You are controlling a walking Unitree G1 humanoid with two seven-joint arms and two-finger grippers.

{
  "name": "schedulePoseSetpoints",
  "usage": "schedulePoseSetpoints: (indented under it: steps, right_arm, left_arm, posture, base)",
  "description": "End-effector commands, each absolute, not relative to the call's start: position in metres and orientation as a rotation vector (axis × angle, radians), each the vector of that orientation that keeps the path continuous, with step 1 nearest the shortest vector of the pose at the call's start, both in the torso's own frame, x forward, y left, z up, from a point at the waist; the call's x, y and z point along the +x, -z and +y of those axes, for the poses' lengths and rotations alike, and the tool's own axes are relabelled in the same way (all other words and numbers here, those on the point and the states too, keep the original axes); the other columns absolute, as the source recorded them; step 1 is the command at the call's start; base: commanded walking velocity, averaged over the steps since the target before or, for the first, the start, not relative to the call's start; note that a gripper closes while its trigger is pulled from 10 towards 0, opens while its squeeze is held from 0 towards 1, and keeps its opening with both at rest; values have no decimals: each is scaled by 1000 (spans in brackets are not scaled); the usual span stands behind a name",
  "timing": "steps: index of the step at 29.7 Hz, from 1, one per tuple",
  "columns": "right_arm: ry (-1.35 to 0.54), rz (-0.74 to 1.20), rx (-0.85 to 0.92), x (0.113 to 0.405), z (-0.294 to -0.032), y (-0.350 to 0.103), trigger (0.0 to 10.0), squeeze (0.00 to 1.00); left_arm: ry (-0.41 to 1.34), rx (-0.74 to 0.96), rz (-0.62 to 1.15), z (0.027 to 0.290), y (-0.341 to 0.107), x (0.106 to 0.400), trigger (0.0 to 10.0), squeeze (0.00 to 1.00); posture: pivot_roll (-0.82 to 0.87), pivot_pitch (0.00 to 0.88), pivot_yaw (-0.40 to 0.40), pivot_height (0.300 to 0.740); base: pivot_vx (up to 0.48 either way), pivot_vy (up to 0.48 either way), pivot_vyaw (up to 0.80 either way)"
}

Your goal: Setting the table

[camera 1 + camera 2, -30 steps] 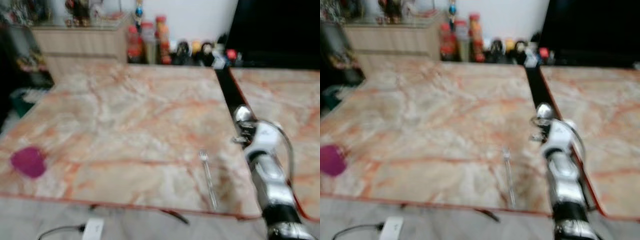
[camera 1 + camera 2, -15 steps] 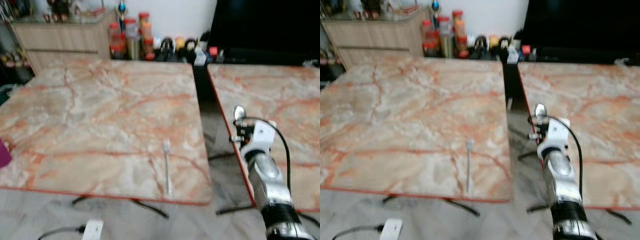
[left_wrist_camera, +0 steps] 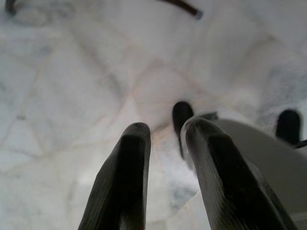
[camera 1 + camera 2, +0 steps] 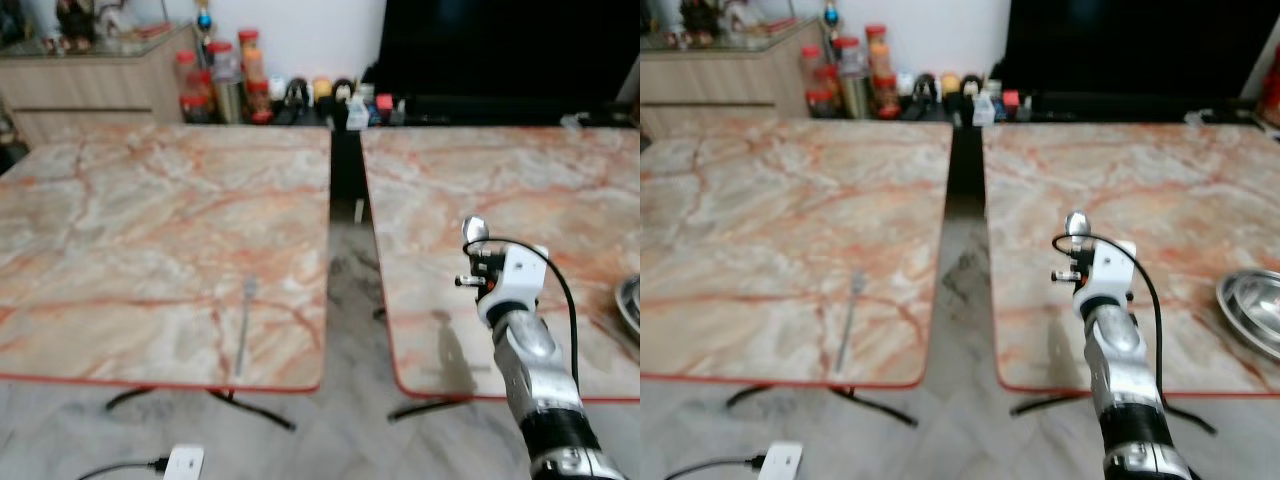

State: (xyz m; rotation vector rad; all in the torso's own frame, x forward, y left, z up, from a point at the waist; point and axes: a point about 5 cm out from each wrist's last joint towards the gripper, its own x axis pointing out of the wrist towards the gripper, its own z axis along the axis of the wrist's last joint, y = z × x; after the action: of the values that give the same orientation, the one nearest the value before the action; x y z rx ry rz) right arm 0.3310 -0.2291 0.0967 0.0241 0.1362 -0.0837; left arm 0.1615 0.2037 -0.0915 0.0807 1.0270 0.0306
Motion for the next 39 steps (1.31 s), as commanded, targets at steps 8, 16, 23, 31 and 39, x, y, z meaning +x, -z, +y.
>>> schedulePoseSetpoints:
  steps: [8,16,23,31,39]
  right_arm:
    - [96,110,19,332,-235,-104,10000,0]
    - [95,107,22,332,-236,-105,10000,0]
    - [94,106,22,332,-235,-105,10000,0]
    - [94,103,25,333,-235,-105,10000,0]
    - [95,98,26,333,-235,-107,10000,0]
  left_arm:
    - [-14,89,1012,199,90,166,10000,0]
    - [-20,62,998,198,90,167,10000,0]
    - [-24,67,993,198,90,167,10000,0]
    - [-27,69,991,199,90,167,10000,0]
    - [-25,71,991,199,89,167,10000,0]
  posture:
    - [13,0,-5,736]
    - [11,0,-2,736]
    - [12,0,-3,736]
    - [13,0,-3,736]
    - [11,0,-3,736]
  base:
    - [326,-347,0]
    - [70,-210,0]
    - [0,-206,0]
    - [0,-480,0]
    - [0,-480,0]
